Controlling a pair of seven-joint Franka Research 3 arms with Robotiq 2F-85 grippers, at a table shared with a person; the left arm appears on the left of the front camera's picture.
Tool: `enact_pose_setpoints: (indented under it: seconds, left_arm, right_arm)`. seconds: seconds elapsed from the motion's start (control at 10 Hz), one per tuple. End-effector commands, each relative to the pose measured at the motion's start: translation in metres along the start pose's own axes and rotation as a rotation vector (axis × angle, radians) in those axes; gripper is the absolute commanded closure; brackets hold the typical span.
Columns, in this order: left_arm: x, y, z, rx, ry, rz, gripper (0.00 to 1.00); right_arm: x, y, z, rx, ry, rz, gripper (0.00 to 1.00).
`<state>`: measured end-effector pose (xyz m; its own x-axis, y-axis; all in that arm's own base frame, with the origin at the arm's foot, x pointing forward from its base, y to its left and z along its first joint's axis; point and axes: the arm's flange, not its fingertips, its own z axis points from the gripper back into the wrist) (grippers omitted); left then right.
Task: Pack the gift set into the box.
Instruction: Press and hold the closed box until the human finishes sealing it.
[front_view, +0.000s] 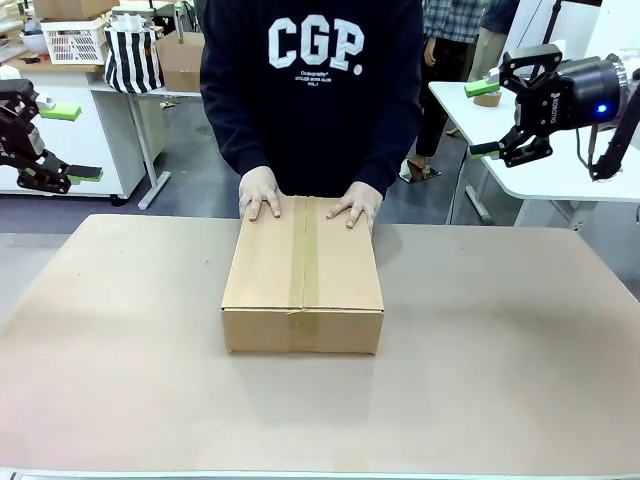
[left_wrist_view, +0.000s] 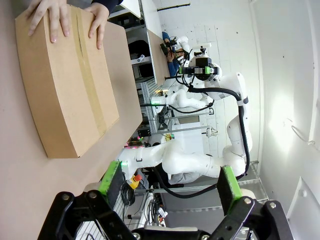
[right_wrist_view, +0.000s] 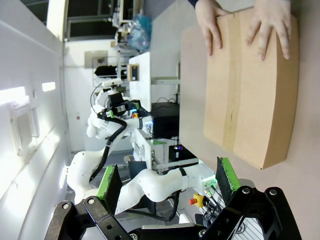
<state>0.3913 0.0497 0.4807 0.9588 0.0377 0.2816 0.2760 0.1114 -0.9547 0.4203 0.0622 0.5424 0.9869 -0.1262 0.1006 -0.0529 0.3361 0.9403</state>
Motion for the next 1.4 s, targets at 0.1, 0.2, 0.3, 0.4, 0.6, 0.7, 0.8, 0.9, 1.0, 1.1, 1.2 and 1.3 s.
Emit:
enact_pose_setpoints:
  seconds: [0.1, 0.2, 0.3, 0.4, 0.6, 0.7, 0.8, 0.9, 1.0, 1.1, 1.2, 1.3]
  left_arm:
    - [-0.002, -0.001, -0.002, -0.005, -0.018, 0.005, 0.00]
    - [0.000, 0.000, 0.000, 0.000, 0.000, 0.000, 0.00]
    - [0.007, -0.007, -0.013, 0.058, -0.065, -0.186, 0.00]
    - [0.013, -0.008, -0.033, 0.098, -0.001, -0.340, 0.00]
    - [0.024, -0.008, -0.081, 0.042, 0.116, -0.619, 0.00]
    - [0.026, -0.007, -0.112, 0.023, 0.183, -0.735, 0.00]
    - [0.026, -0.007, -0.136, 0.068, 0.219, -0.813, 0.00]
    - [0.028, -0.008, -0.152, 0.084, 0.171, -0.861, 0.00]
    - [0.020, -0.018, -0.129, 0.066, 0.229, -0.722, 0.00]
    - [0.020, -0.018, -0.129, 0.066, 0.229, -0.722, 0.00]
    - [0.022, -0.014, -0.156, 0.079, 0.246, -0.807, 0.00]
    - [0.020, -0.009, -0.174, 0.152, 0.251, -1.143, 0.00]
  right_arm:
    - [0.000, 0.000, 0.001, -0.007, 0.009, 0.013, 0.00]
    - [0.000, 0.000, 0.000, 0.000, 0.000, 0.000, 0.00]
    - [0.002, 0.010, -0.016, -0.145, -0.129, 0.147, 0.00]
    - [0.000, 0.019, -0.041, -0.134, -0.040, 0.410, 0.00]
    - [-0.005, 0.031, -0.090, -0.230, -0.065, 0.813, 0.00]
    - [-0.010, 0.041, -0.107, -0.183, -0.080, 0.959, 0.00]
    - [-0.018, 0.048, -0.118, -0.177, -0.075, 1.048, 0.00]
    - [-0.025, 0.053, -0.120, -0.270, -0.051, 1.052, 0.00]
    - [-0.019, 0.054, -0.102, -0.480, -0.078, 0.736, 0.00]
    - [-0.027, 0.064, -0.121, -0.262, 0.014, 0.966, 0.00]
    - [-0.027, 0.064, -0.121, -0.262, 0.014, 0.966, 0.00]
    - [-0.022, 0.061, -0.115, -0.343, -0.024, 0.946, 0.00]
